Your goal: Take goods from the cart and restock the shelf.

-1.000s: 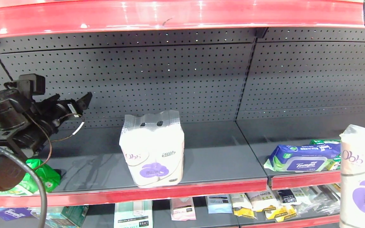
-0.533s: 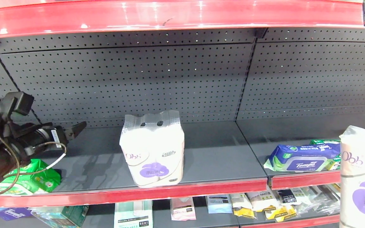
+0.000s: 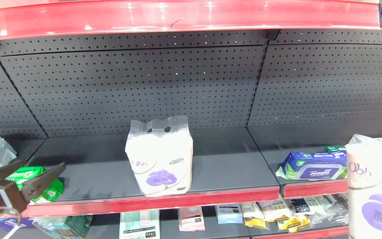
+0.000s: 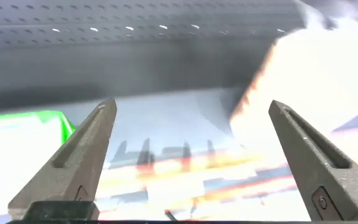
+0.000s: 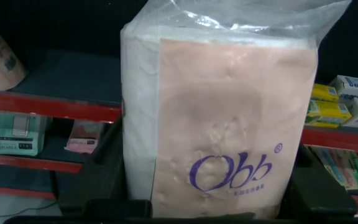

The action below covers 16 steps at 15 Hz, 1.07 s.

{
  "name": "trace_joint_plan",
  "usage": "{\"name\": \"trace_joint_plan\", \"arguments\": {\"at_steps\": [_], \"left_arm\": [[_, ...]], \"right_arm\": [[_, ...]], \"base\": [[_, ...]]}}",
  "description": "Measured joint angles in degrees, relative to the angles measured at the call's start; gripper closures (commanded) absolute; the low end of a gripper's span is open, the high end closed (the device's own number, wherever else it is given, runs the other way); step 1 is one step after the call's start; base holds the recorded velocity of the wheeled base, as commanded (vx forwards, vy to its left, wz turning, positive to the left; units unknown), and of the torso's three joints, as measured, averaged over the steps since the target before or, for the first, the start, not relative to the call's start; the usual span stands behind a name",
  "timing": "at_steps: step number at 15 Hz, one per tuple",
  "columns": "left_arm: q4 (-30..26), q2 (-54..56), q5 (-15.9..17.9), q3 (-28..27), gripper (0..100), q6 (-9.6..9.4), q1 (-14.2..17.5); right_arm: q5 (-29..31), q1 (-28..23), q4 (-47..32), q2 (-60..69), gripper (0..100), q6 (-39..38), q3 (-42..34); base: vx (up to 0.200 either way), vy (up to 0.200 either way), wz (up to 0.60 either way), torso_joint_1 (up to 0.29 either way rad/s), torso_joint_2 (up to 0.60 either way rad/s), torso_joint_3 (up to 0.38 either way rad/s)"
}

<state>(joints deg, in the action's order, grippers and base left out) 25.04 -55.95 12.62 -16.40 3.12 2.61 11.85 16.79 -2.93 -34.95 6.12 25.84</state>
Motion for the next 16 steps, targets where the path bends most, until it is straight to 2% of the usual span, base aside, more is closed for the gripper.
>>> {"name": "trace_joint_plan", "arguments": {"at_steps": [2,4,7,8,10,11,13,14,16], "left_arm": [[-9.06,9.87,2.79,0.06,0,-0.06,-0.07],[-20.00,20.26,4.16,-0.41,0,-0.63,-0.35],[-46.43,35.65,5.22,-4.60,0,-2.46,-1.90],[-51.55,39.86,5.52,-6.62,0,-3.05,-2.66],[-53.83,45.92,5.96,-8.00,0,-3.96,-4.08],[-54.54,48.10,6.05,-7.98,0,-5.77,-4.64],[-54.74,50.37,5.58,-7.55,0,-6.21,-5.03],[-54.60,51.05,4.10,-6.86,0,-6.29,-5.11],[-53.04,51.85,-3.40,-3.44,0,-6.38,-5.11]], "right_arm": [[-0.06,-0.01,0.02,0.04,100,-0.18,-0.94],[-0.17,0.02,0.02,0.52,100,-0.13,-2.83],[-0.26,0.07,0.17,0.94,100,-0.13,-3.91],[-0.33,0.07,0.15,0.96,100,-0.18,-4.05],[-1.37,0.10,0.28,0.94,100,-0.22,-4.07],[-1.56,0.07,0.28,0.89,100,-0.21,-4.10],[-1.62,0.07,0.35,0.83,100,-0.18,-4.10],[-1.62,0.07,0.39,0.83,100,-0.18,-4.07],[-1.58,0.05,0.46,0.94,100,-0.16,-3.85]], "base": [[0.000,0.000,0.00,0.000,0.00,0.000],[0.000,0.000,0.00,0.000,0.00,0.000],[0.000,0.000,0.00,0.000,0.00,0.000],[0.000,0.000,0.00,0.000,0.00,0.000],[0.000,0.000,0.00,0.000,0.00,0.000],[0.000,0.000,0.00,0.000,0.00,0.000],[0.000,0.000,0.00,0.000,0.00,0.000],[0.000,0.000,0.00,0.000,0.00,0.000],[0.000,0.000,0.00,0.000,0.00,0.000]]}}
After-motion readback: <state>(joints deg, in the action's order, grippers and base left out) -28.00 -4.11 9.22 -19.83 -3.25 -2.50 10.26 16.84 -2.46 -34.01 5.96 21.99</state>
